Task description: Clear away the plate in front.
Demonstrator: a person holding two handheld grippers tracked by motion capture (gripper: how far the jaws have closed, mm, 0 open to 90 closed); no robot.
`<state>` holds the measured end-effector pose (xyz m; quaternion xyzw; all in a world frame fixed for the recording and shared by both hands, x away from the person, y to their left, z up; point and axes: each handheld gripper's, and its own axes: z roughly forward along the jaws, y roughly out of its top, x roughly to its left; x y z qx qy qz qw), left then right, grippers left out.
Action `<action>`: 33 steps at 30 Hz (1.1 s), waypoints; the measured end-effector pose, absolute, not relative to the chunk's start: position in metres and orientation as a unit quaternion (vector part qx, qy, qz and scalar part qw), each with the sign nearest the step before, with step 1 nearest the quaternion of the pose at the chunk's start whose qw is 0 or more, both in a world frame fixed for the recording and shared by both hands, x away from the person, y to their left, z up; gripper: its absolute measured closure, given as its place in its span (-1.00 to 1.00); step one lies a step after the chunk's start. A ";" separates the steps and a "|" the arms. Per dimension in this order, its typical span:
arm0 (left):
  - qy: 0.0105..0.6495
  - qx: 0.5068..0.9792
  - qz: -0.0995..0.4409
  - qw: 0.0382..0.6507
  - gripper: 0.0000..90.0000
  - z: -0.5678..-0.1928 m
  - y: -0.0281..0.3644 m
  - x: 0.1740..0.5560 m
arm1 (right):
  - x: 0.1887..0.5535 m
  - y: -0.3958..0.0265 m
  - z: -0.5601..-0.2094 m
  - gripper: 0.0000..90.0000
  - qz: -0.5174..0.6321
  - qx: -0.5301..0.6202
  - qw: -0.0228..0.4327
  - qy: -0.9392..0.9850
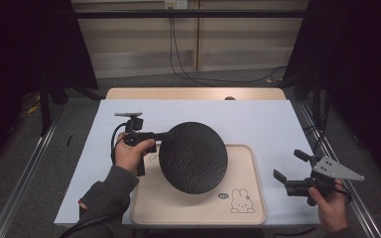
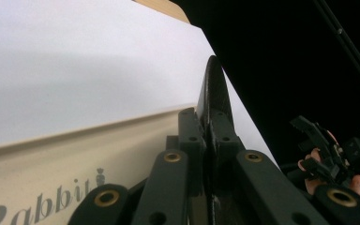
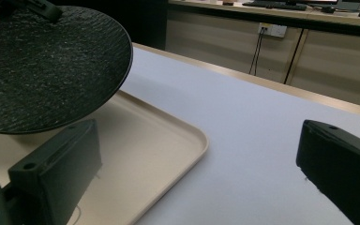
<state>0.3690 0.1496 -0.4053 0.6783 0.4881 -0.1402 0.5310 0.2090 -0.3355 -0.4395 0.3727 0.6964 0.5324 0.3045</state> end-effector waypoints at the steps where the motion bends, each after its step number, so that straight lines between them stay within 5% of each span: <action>1: 0.492 0.675 -0.147 0.530 0.92 -0.406 0.149 0.367 | 0.209 -0.336 -0.440 -1.00 0.532 0.372 0.305 0.697; 33: 0.489 0.682 -0.184 0.512 0.90 -0.444 0.135 0.339 | 0.211 -0.333 -0.441 -1.00 0.531 0.372 0.304 0.698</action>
